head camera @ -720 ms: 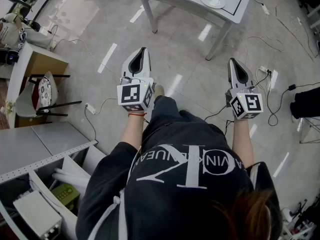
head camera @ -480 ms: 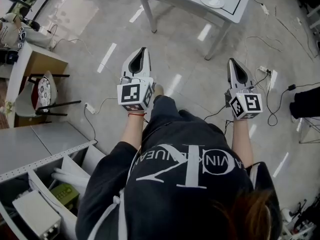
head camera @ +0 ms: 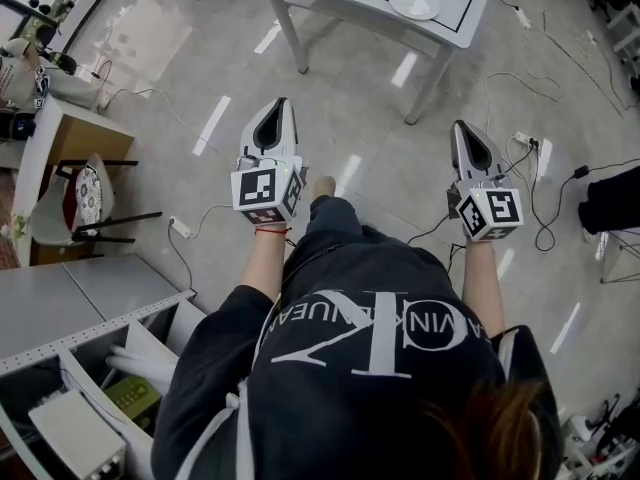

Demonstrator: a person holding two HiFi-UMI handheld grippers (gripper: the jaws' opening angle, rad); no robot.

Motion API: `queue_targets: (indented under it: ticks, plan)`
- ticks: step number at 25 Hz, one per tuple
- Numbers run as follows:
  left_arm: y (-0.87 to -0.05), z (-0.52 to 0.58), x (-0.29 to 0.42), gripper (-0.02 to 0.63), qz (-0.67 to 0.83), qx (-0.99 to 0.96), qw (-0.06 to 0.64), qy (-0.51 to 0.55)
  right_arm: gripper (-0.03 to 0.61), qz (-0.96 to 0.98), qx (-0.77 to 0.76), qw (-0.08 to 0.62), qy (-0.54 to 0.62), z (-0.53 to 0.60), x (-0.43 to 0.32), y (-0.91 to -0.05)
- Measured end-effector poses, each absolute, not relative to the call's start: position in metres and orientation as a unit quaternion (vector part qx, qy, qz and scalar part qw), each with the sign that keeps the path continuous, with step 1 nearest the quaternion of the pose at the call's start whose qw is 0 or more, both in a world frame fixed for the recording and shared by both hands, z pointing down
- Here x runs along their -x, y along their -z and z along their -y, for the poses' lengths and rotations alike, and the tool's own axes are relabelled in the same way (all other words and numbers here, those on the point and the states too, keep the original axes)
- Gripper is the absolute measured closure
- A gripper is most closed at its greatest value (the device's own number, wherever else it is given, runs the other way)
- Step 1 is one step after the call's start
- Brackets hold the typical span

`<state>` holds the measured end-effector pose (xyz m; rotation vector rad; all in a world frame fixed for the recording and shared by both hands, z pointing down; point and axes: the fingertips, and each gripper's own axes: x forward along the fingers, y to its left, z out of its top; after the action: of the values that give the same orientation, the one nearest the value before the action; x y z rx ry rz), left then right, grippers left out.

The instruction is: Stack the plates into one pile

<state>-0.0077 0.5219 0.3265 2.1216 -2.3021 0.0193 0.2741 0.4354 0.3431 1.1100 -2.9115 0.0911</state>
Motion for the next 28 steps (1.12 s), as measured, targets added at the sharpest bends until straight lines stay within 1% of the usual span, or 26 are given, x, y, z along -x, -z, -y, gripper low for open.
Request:
queue_targets:
  ticks: [1, 3, 4, 5, 6, 7, 12, 16, 20, 25, 28]
  plan:
    - [-0.326, -0.520, 0.008, 0.604, 0.735, -0.678, 0.006, -0.007, 0.578, 0.933, -0.359, 0.010, -0.035, -0.434, -0.276, -0.344]
    - [-0.326, -0.517, 0.009, 0.604, 0.734, -0.680, 0.005, -0.009, 0.492, 0.932, -0.360, 0.000, -0.048, -0.431, -0.277, -0.345]
    - [-0.326, -0.515, 0.010, 0.603, 0.733, -0.680, 0.005, -0.010, 0.479, 0.932, -0.359, -0.005, -0.053, -0.429, -0.277, -0.345]
    - [-0.326, -0.512, 0.011, 0.573, 0.732, -0.681, 0.006, -0.011, 0.474, 0.931, -0.359, -0.009, -0.058, -0.428, -0.277, -0.346]
    - [-0.327, -0.510, 0.012, 0.521, 0.731, -0.682, 0.009, -0.012, 0.465, 0.932, -0.358, -0.010, -0.061, -0.426, -0.277, -0.347]
    - [-0.328, -0.508, 0.013, 0.511, 0.731, -0.682, 0.012, -0.012, 0.457, 0.932, -0.357, -0.009, -0.064, -0.423, -0.277, -0.349]
    - [-0.339, -0.487, 0.027, 0.511, 0.730, -0.682, 0.028, -0.025, 0.445, 0.924, -0.372, -0.005, -0.088, -0.399, -0.272, -0.359]
    - [-0.347, -0.446, 0.049, 0.511, 0.732, -0.680, 0.047, -0.016, 0.436, 0.919, -0.381, 0.002, -0.097, -0.371, -0.264, -0.366]
    - [-0.343, -0.402, 0.055, 0.511, 0.720, -0.692, 0.055, -0.007, 0.436, 0.914, -0.390, 0.010, -0.113, -0.336, -0.258, -0.371]
    - [-0.362, -0.352, 0.072, 0.520, 0.706, -0.704, 0.079, -0.022, 0.436, 0.908, -0.396, 0.013, -0.134, -0.293, -0.235, -0.379]
    - [-0.360, -0.324, 0.085, 0.525, 0.698, -0.711, 0.083, -0.023, 0.434, 0.904, -0.402, 0.019, -0.143, -0.270, -0.221, -0.384]
